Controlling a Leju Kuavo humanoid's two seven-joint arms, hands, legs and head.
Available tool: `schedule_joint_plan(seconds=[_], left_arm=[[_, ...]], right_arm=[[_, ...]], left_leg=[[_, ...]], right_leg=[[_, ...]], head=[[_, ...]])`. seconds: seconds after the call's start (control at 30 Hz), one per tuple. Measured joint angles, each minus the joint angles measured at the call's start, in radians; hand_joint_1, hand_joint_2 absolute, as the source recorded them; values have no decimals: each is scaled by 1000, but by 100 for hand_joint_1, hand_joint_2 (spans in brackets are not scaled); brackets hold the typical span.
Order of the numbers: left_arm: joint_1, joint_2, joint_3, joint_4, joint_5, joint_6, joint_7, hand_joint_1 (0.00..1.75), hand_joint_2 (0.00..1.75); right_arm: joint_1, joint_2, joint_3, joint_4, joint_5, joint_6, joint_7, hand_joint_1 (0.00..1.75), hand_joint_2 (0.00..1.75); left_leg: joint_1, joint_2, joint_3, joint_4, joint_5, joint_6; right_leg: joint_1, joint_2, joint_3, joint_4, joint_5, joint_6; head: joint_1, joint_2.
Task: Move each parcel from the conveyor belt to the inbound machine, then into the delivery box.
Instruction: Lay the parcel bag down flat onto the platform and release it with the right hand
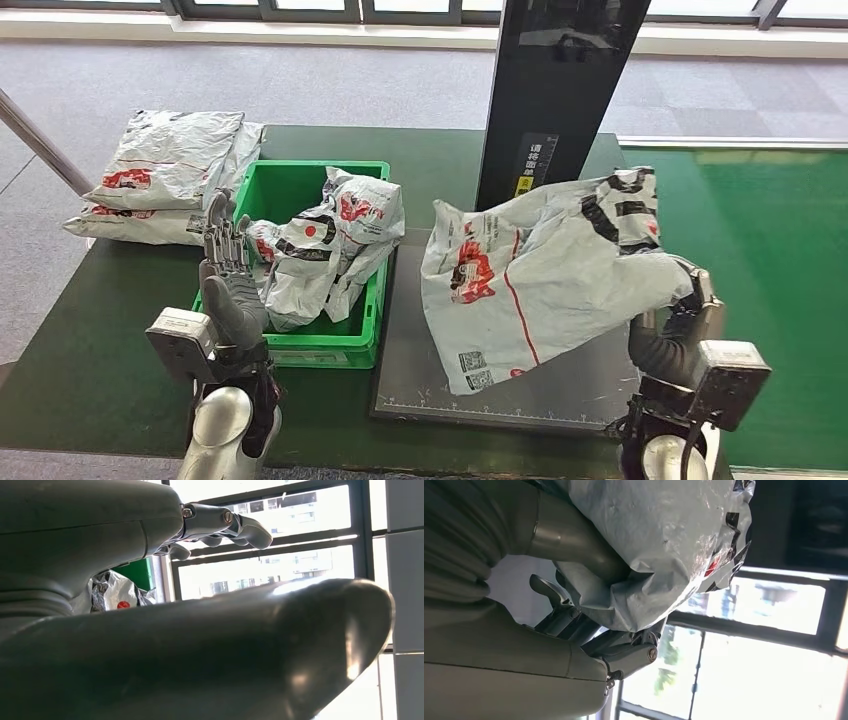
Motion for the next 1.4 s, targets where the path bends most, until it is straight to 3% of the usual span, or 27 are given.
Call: schedule_joint_plan(seconds=[0.27, 0.3, 0.33, 0.4, 0.43, 0.47, 1.23, 1.4], left_arm=[[13, 0, 0, -16, -21, -6, 17, 0, 0], [16, 0, -1, -18, -22, -7, 19, 0, 0], [19, 0, -1, -19, -22, -8, 20, 0, 0], [24, 0, -2, -21, -24, -9, 23, 0, 0], [26, 0, -3, -22, -25, -9, 25, 0, 0], [28, 0, -4, -23, -26, -9, 27, 0, 0], [38, 1, -24, -31, -37, -17, 45, 0, 0], [38, 5, -52, -32, -77, -36, 57, 0, 0]], right_arm=[[-49, -11, -3, 234, 175, 125, 98, 172, 175], [-52, -13, -3, 254, 185, 133, 100, 158, 175], [-54, -14, -3, 271, 191, 141, 102, 128, 175], [-53, -18, -3, 293, 196, 153, 106, 43, 175], [-51, -21, -3, 302, 197, 159, 110, 14, 175], [-49, -23, -3, 308, 199, 163, 115, 0, 175], [-8, -44, -3, 315, 204, 150, 156, 0, 175], [18, -45, -3, 270, 166, 181, 113, 0, 175]], left_leg=[[0, 0, 0, 0, 0, 0], [0, 0, 0, 0, 0, 0], [0, 0, 0, 0, 0, 0], [0, 0, 0, 0, 0, 0], [0, 0, 0, 0, 0, 0], [0, 0, 0, 0, 0, 0], [0, 0, 0, 0, 0, 0], [0, 0, 0, 0, 0, 0]], right_leg=[[0, 0, 0, 0, 0, 0], [0, 0, 0, 0, 0, 0], [0, 0, 0, 0, 0, 0], [0, 0, 0, 0, 0, 0], [0, 0, 0, 0, 0, 0], [0, 0, 0, 0, 0, 0], [0, 0, -1, 0, 0, 0], [0, 0, -1, 0, 0, 0]], head=[[0, 0], [0, 0], [0, 0], [0, 0], [0, 0], [0, 0], [0, 0], [0, 0]])
